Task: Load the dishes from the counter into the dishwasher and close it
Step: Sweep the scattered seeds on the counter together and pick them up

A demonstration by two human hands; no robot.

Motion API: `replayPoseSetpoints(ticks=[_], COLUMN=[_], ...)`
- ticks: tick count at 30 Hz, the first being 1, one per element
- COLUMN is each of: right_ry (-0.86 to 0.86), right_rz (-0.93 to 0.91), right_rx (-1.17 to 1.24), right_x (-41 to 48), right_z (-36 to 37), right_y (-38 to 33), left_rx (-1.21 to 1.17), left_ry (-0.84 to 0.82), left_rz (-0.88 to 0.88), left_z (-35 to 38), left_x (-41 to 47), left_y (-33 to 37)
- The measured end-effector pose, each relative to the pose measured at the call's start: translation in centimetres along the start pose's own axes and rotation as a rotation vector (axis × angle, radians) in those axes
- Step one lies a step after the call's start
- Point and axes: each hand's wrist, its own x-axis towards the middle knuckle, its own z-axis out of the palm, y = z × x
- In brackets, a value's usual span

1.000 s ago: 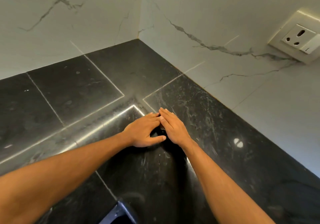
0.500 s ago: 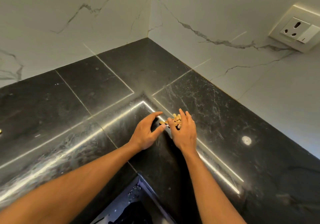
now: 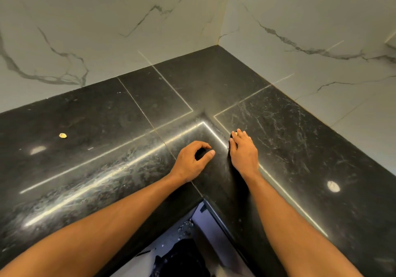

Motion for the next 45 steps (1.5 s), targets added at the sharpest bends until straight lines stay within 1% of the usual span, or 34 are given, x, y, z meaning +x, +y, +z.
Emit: replayPoseSetpoints(ticks=[3, 5, 7, 10, 12, 14, 15, 18, 19, 20, 22, 26, 32, 35, 37, 40, 42, 45], right_ry=[0.035, 0.049, 0.060, 0.077, 0.091, 0.093, 0.092, 0.083, 0.080, 0.079, 0.083, 0.084, 0.082, 0.089, 0.098, 0.104, 0.119, 0.125], right_rz=[0.068, 0.088, 0.096, 0.100, 0.095, 0.096, 0.100, 0.103, 0.104, 0.104, 0.113, 0.101, 0.085, 0.102, 0.099, 0.101, 0.095, 0.093], right_rx=[0.042, 0.035, -0.008, -0.034, -0.044, -0.051, -0.055, -0.040, -0.039, -0.041, -0.040, -0.034, -0.003, 0.019, 0.022, 0.033, 0.029, 0.032], right_x=[-0.4, -0.6, -0.5, -0.4, -0.4, -0.6, -0.7, -0.7, -0.6, -0.7, -0.7, -0.8, -1.1, -1.1, -1.1, -1.0, -1.1, -0.9], right_z=[0.3, 1.3, 2.2, 2.6, 2.4, 2.2, 2.2, 2.0, 2.0, 2.0, 2.1, 2.0, 1.6, 1.7, 1.8, 1.6, 1.7, 2.1], right_y=[-1.1, -1.9, -2.3, -2.4, -2.3, -2.2, -2.2, -2.3, -2.2, -2.2, -2.1, -2.3, -1.9, -2.0, -2.0, -2.0, -1.8, -1.8], left_rx=[0.032, 0.076, 0.129, 0.312, 0.485, 0.675, 0.736, 0.785, 0.784, 0.794, 0.831, 0.831, 0.740, 0.746, 0.743, 0.766, 0.812, 0.814], left_ry=[0.024, 0.080, 0.172, 0.343, 0.414, 0.452, 0.466, 0.481, 0.453, 0.409, 0.314, 0.202, 0.221, 0.170, 0.105, 0.008, -0.060, -0.137], left_rz=[-0.018, -0.023, -0.007, 0.026, 0.000, -0.088, -0.171, -0.506, -0.582, -0.622, -0.594, -0.443, -0.408, -0.360, -0.328, -0.235, -0.174, -0.092], left_z=[-1.2, -2.9, -5.6, -11.2, -15.6, -19.6, -21.3, -25.2, -25.8, -26.1, -25.5, -22.8, -21.0, -21.8, -21.5, -18.7, -16.2, -12.8], left_x=[-0.5, -1.2, -2.2, -4.1, -5.4, -6.4, -6.7, -6.8, -6.5, -6.3, -5.8, -4.3, -1.4, 0.5, 2.2, 3.8, 4.2, 4.0], left_y=[-0.5, -1.2, -2.5, -5.3, -7.6, -9.9, -10.9, -13.2, -13.6, -13.9, -14.0, -12.9, -11.9, -12.2, -11.9, -11.1, -10.1, -8.4])
